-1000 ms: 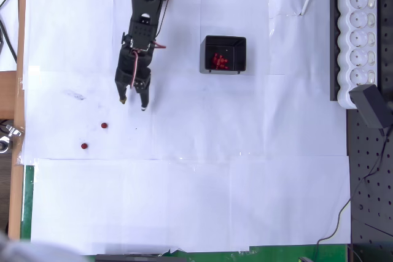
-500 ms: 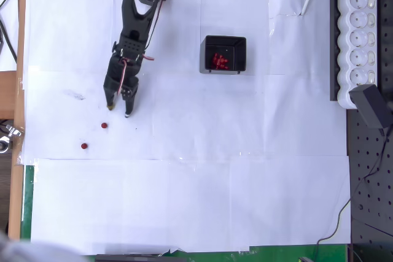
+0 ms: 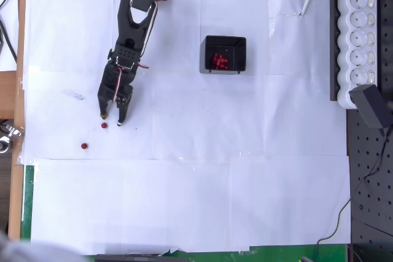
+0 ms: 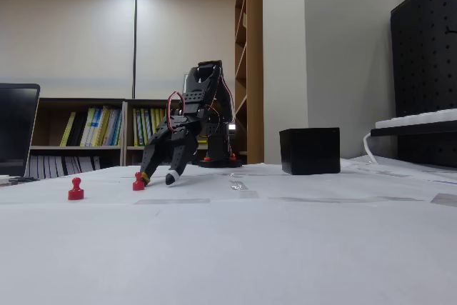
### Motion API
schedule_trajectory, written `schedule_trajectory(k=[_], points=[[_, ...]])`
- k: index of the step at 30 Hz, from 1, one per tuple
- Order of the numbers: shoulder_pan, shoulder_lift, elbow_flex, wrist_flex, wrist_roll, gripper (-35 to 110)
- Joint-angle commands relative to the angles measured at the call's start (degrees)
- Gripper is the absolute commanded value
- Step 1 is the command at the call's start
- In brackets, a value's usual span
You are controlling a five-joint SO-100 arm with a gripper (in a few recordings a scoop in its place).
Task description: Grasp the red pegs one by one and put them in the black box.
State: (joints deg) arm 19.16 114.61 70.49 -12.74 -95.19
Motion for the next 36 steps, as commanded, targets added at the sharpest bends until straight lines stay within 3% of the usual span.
schedule_trajectory(k=[1, 23, 29, 32, 36], points=[[1.7, 2.5, 2.9, -1.7, 0.9, 17], [2.5, 7.7, 6.9, -5.4, 4.7, 14], [2.5, 7.6, 6.9, -4.5, 4.2, 0], [2.1, 6.5, 6.9, -0.1, 3.6, 0], [0.0, -2.3, 6.3, 15.2, -0.4, 0]])
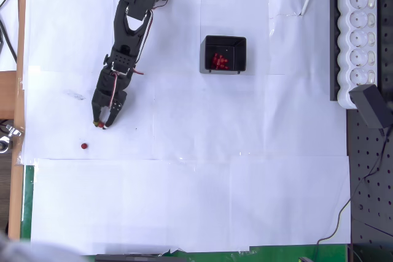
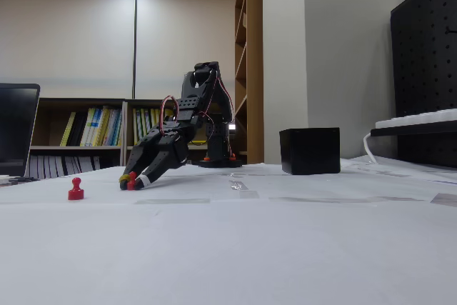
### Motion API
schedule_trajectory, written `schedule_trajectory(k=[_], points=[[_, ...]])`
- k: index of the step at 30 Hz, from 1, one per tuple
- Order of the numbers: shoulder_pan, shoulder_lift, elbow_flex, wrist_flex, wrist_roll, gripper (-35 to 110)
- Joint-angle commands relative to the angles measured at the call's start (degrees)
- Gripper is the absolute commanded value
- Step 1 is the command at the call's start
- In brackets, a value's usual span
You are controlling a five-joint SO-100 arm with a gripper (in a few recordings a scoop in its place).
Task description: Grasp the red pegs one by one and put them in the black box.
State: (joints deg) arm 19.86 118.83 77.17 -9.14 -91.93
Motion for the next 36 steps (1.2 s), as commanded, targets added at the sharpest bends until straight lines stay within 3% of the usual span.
schedule_trajectory(k=[1, 5, 11, 16, 24, 36], points=[[-1.6, -9.8, -0.4, 16.8, -5.5, 0], [-7.5, -26.1, 1.8, 42.9, -13.6, 0], [-24.2, -41.7, 21.0, 88.6, -22.6, 0], [-43.9, -45.5, 36.7, 112.5, -30.8, 0], [-64.1, -47.5, 29.2, 108.5, -41.9, 0], [-65.6, -36.7, 11.9, 85.9, -43.8, 0]])
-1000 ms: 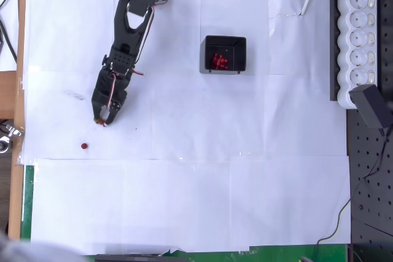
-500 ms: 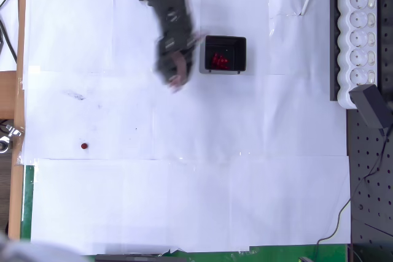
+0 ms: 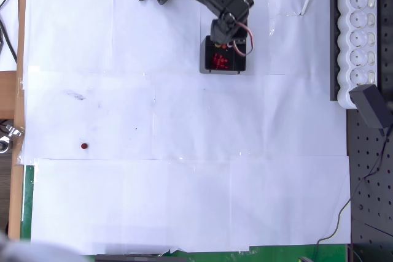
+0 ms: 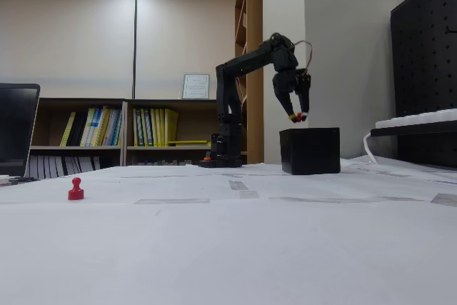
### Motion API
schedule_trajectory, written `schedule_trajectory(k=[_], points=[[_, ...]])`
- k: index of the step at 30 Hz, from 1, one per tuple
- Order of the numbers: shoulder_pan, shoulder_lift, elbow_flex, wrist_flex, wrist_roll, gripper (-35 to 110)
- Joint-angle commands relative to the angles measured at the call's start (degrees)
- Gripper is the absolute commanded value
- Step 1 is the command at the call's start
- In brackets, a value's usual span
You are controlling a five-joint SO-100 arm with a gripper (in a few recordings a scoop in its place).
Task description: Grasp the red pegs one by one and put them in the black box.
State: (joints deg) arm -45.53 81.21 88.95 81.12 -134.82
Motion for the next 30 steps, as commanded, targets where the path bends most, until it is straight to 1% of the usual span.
schedule_trajectory(k=[1, 4, 9, 12, 15, 18, 20, 23, 27, 30], points=[[0.1, 1.7, -0.4, -5.4, -0.9, 0], [0.5, 1.8, -0.8, -5.8, -0.3, 6], [1.8, -0.7, 4.6, -0.4, -0.6, 21], [4.0, -5.0, 11.3, 3.5, -1.8, 23], [7.8, -10.6, 16.6, 5.7, -1.0, 23], [15.3, -16.3, 17.5, 5.1, 4.0, 23], [23.0, -18.9, 13.7, 1.5, 9.4, 22], [36.8, -19.0, 3.1, -10.7, 17.8, 22], [51.2, -12.0, -11.5, -30.7, 29.8, 21], [58.6, -3.1, -14.2, -40.7, 34.3, 17]])
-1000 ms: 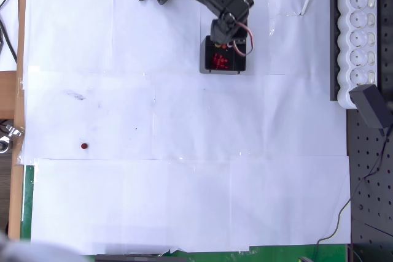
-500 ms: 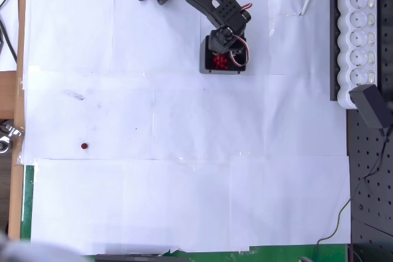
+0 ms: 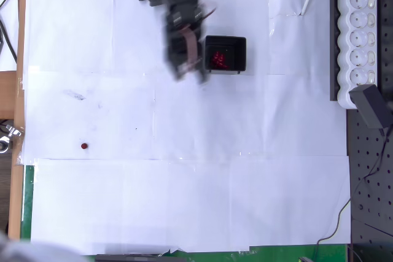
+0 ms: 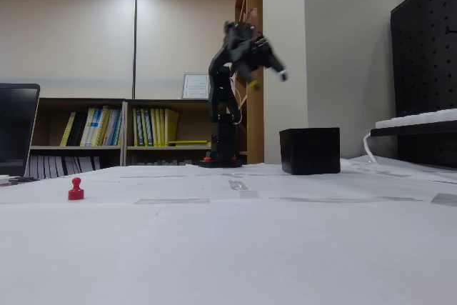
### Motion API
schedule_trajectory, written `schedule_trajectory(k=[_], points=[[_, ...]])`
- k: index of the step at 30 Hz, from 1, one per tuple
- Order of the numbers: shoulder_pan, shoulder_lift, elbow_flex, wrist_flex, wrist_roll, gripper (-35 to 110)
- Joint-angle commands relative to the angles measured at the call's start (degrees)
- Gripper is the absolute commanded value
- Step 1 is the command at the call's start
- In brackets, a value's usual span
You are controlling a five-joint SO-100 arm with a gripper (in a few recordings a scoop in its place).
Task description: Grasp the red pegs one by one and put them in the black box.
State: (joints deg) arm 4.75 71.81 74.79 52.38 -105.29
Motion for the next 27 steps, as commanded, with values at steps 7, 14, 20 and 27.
schedule_trajectory(k=[7, 14, 20, 27], points=[[15.6, 27.7, 2.7, -37.2, 8.6, 15], [18.0, 43.2, 11.0, -47.8, 11.0, 16], [18.4, 52.9, 21.7, -49.2, 12.5, 16], [18.2, 60.6, 31.1, -50.2, 14.5, 15]])
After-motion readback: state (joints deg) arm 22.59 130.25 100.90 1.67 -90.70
